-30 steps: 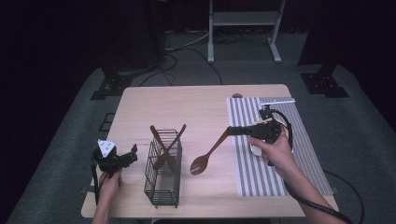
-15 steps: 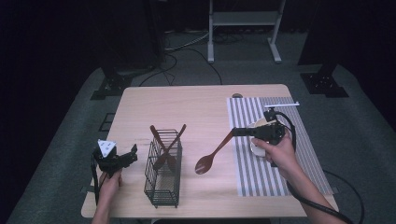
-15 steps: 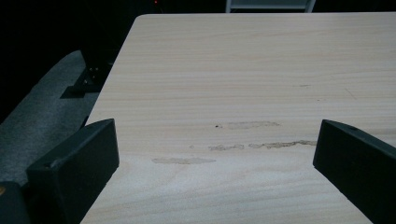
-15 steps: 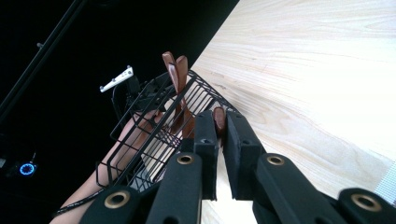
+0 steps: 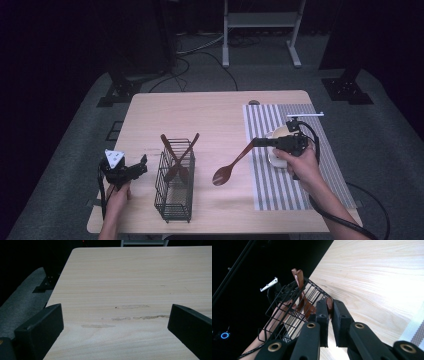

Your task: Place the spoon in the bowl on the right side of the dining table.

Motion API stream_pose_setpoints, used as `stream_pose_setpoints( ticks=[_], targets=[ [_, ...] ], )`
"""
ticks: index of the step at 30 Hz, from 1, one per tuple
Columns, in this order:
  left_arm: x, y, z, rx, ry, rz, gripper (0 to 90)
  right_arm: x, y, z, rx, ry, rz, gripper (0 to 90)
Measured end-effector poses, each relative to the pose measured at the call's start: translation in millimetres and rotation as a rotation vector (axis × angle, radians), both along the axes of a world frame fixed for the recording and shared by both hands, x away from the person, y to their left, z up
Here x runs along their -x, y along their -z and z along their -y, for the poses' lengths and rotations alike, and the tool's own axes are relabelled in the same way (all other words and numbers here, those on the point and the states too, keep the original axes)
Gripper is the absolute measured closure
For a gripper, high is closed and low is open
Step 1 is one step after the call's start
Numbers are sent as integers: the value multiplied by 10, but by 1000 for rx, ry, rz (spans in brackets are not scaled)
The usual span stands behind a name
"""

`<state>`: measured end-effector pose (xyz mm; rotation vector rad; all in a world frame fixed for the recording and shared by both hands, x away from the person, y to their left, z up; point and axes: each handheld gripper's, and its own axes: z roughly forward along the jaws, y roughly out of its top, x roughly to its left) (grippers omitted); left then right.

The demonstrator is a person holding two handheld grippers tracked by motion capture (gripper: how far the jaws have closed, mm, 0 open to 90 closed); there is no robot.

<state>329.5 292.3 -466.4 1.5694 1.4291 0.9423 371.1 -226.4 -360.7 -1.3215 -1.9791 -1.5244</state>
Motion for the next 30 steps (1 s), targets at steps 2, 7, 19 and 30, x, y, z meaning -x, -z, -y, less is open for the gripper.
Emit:
stream_pose_setpoints(
  ticks=[2, 7, 19, 30],
  targets=[
    [0, 0, 0, 1, 0, 0, 0, 2, 7, 25, 2, 4, -5, 832],
    [0, 0, 3, -2, 1, 0, 0, -6, 45, 96, -3, 22, -9, 832],
    [1, 0, 3, -2, 1, -1, 0, -30, 158, 258, -8, 64, -29, 832],
    [-1, -1, 3, -4, 2, -2, 0, -49, 209, 383, -11, 100, -42, 832]
  ],
)
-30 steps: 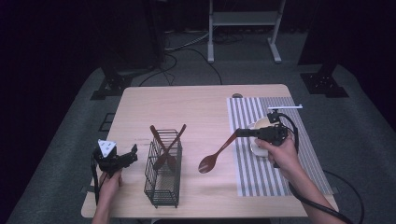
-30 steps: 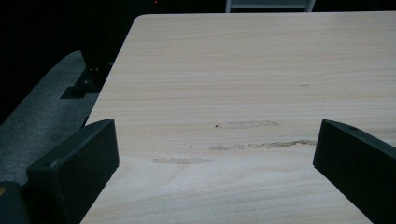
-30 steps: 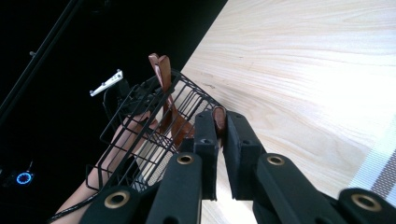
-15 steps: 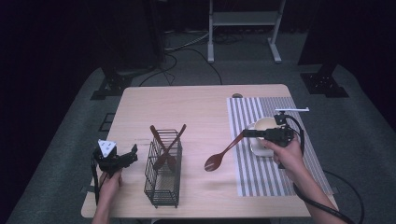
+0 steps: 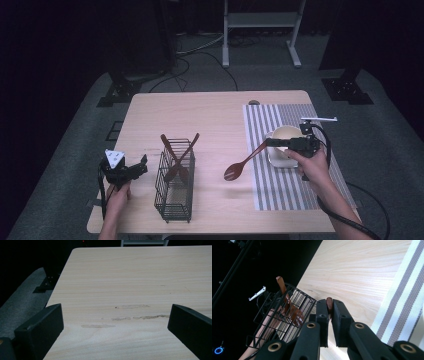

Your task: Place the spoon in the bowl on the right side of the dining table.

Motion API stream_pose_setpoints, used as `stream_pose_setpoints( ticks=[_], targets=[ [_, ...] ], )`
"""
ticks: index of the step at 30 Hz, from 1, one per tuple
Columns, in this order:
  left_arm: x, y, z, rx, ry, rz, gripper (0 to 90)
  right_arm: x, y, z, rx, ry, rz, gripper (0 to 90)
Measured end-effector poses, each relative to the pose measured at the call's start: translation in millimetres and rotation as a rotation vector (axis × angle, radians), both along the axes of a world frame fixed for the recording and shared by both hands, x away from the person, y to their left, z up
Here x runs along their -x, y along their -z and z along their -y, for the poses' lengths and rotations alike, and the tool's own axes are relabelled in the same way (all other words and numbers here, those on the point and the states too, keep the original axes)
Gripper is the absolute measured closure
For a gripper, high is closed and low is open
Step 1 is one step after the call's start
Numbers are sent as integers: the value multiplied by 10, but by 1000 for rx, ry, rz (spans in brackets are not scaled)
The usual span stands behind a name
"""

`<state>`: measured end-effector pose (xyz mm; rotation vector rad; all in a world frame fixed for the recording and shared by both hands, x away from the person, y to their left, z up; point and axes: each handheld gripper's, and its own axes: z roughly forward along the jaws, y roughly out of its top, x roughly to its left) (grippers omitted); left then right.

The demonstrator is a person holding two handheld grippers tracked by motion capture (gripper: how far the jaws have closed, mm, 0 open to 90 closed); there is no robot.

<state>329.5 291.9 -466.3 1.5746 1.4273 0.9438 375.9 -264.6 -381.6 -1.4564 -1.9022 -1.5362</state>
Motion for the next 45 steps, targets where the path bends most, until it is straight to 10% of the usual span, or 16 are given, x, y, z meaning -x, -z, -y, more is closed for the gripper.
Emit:
stream_pose_setpoints(
  ticks=[45],
  targets=[
    [0, 0, 2, -2, 2, 0, 0, 17, -25, 445, -11, 116, -1, 832]
  ],
)
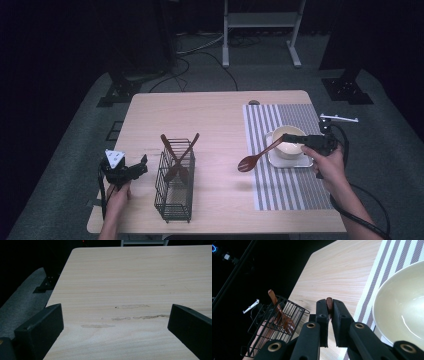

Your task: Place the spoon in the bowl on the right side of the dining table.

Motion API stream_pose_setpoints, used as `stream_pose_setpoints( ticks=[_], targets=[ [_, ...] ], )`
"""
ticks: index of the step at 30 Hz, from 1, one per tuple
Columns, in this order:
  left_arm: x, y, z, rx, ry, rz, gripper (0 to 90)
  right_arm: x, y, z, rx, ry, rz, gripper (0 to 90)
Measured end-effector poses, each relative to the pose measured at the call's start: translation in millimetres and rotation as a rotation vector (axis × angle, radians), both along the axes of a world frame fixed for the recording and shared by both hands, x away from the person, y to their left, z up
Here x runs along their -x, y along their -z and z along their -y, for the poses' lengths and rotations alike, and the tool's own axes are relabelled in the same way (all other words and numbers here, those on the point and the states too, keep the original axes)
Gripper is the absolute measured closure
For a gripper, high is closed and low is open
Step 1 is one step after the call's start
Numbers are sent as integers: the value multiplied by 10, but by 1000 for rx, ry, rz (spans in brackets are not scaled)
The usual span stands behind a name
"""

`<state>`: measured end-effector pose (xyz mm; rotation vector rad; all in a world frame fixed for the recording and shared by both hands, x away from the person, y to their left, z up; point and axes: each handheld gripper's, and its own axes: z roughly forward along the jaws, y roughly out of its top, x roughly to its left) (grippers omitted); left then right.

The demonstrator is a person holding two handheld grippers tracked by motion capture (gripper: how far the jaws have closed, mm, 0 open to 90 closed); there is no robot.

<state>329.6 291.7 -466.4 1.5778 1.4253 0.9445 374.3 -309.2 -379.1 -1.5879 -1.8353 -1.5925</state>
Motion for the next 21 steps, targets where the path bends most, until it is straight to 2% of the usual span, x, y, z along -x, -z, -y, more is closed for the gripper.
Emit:
stream_pose_setpoints(
  ticks=[21],
  targets=[
    [1, 0, 0, 0, 0, 0, 0, 36, 17, 234, -3, 59, 4, 831]
  ],
)
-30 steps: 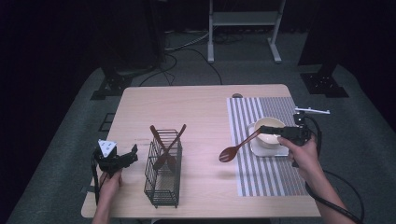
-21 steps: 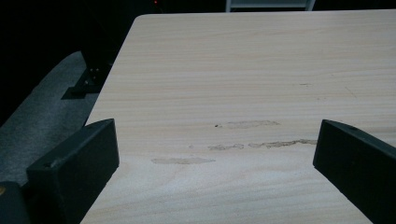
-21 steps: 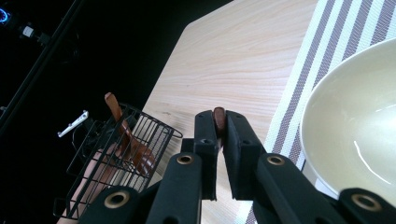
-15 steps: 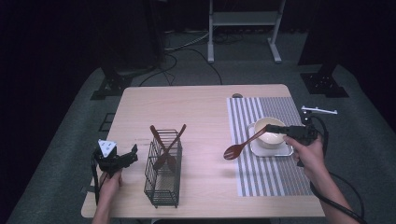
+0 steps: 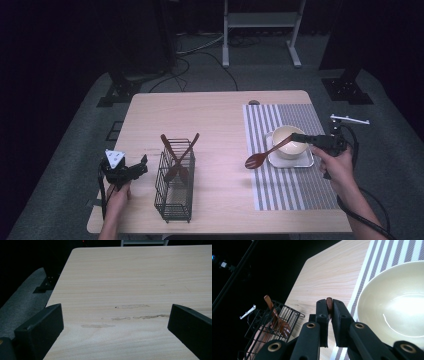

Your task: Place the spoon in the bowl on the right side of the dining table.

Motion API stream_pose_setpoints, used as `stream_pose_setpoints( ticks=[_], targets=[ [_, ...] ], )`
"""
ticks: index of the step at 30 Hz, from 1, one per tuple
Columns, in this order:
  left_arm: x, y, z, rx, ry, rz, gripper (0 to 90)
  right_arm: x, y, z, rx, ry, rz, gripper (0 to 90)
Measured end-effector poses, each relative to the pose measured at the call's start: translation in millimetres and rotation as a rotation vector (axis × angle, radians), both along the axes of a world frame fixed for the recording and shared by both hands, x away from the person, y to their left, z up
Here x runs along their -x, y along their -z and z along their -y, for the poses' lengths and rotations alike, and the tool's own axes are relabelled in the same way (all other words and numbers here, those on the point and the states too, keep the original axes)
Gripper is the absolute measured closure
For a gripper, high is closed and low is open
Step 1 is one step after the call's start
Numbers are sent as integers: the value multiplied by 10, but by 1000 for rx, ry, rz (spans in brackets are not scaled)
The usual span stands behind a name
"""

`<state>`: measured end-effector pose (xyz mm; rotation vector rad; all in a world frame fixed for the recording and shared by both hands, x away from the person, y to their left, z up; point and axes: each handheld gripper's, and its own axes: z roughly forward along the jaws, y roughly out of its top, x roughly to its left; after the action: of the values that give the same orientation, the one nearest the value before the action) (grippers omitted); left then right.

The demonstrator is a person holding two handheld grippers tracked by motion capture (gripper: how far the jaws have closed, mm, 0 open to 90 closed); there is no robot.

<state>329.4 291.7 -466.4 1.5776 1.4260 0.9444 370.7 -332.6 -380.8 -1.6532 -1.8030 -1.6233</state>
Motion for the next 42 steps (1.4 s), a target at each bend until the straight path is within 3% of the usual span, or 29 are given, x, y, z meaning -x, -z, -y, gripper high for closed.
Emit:
stream_pose_setpoints(
  ticks=[42],
  targets=[
    [0, 1, 12, -11, 0, -1, 0, 62, -68, 444, -26, 127, 12, 830]
  ],
)
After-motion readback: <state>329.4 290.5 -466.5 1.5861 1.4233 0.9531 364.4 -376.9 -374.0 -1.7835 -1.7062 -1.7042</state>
